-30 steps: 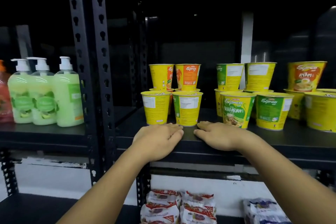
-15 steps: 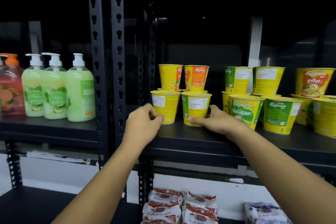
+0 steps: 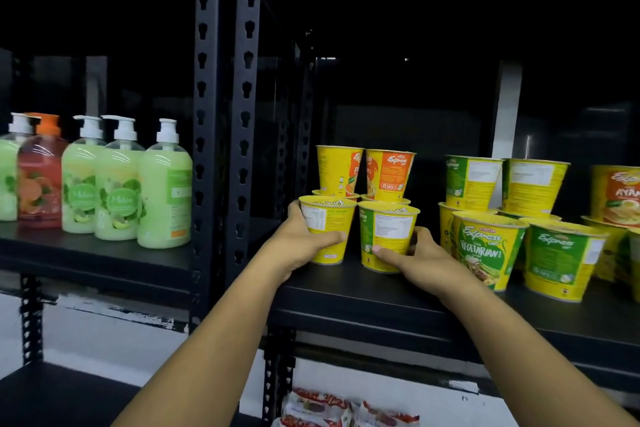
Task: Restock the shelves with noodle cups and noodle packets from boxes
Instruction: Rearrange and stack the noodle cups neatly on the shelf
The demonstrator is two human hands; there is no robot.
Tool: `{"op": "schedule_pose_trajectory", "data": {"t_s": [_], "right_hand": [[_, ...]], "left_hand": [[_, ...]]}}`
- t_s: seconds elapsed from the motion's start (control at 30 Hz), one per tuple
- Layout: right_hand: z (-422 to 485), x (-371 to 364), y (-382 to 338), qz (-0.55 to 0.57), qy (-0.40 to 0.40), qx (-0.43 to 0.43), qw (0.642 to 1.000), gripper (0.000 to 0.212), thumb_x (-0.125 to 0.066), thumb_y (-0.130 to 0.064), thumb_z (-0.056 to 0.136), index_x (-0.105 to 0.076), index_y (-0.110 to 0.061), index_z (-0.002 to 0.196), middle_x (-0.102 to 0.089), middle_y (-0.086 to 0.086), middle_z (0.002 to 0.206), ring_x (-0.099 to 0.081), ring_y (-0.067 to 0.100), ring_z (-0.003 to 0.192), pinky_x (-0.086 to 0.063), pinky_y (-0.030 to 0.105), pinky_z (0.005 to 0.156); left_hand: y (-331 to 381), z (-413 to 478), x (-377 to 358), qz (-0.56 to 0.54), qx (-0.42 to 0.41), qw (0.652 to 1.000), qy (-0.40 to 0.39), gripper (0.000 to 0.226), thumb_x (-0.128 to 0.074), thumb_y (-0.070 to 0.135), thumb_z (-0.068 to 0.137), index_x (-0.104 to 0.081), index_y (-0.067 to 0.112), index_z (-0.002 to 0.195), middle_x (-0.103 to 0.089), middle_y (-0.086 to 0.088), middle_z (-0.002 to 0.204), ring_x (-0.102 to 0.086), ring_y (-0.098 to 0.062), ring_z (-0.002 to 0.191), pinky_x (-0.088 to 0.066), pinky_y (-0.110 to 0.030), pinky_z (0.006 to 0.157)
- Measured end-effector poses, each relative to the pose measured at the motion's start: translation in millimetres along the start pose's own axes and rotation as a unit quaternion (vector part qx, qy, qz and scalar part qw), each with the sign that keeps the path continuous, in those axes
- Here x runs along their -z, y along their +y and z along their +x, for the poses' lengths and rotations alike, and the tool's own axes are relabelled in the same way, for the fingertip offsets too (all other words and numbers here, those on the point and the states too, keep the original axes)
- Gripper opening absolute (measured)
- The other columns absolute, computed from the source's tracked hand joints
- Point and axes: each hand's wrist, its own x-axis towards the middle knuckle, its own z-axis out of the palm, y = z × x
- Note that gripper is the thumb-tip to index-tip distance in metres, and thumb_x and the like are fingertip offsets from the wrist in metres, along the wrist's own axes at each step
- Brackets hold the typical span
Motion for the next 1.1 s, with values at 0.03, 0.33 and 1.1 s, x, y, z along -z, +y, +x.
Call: {"op": "schedule_pose_trajectory", "data": {"t_s": [0.03, 0.33, 1.1], "right_hand": [[1.3, -0.6, 0.6, 0.004, -0.002, 0.005, 1.000, 0.098, -0.078, -0.066, 0.075, -0.030, -0.026, 0.151, -0.058, -0.002, 0.142, -0.058, 0.022, 0.124, -0.046, 0.043, 0.107], [0.3, 0.2, 3.8, -0.001, -0.006, 0.020, 1.000, 0.088, -0.077, -0.060, 0.081, -0.033, -0.027, 0.151, -0.059, -0.003, 0.142, -0.058, 0.021, 0.124, -0.045, 0.042, 0.108], [-2.5, 0.4, 3.7, 0.001, -0.016, 0.013, 1.000, 0.078, -0.076, -0.053, 0.086, -0.036, -0.025, 0.147, -0.060, 0.000, 0.141, -0.058, 0.024, 0.124, -0.045, 0.041, 0.105]], "left_hand": [[-2.0, 1.1, 1.4, -0.012, 0.002, 1.000, -0.002, 0.077, -0.089, 0.022, 0.080, -0.037, 0.025, 0.136, -0.064, 0.011, 0.113, -0.063, -0.001, 0.096, -0.049, -0.015, 0.068], [-9.5, 1.0, 5.0, 0.028, -0.013, 0.999, 0.023, 0.094, -0.097, 0.022, 0.066, -0.039, 0.025, 0.140, -0.066, 0.004, 0.124, -0.066, -0.017, 0.111, -0.055, -0.038, 0.097], [-6.8, -5.3, 7.6, -0.008, 0.002, 1.000, 0.010, 0.088, -0.094, 0.002, 0.065, -0.044, 0.022, 0.135, -0.070, 0.002, 0.117, -0.069, -0.012, 0.105, -0.056, -0.025, 0.085]]}}
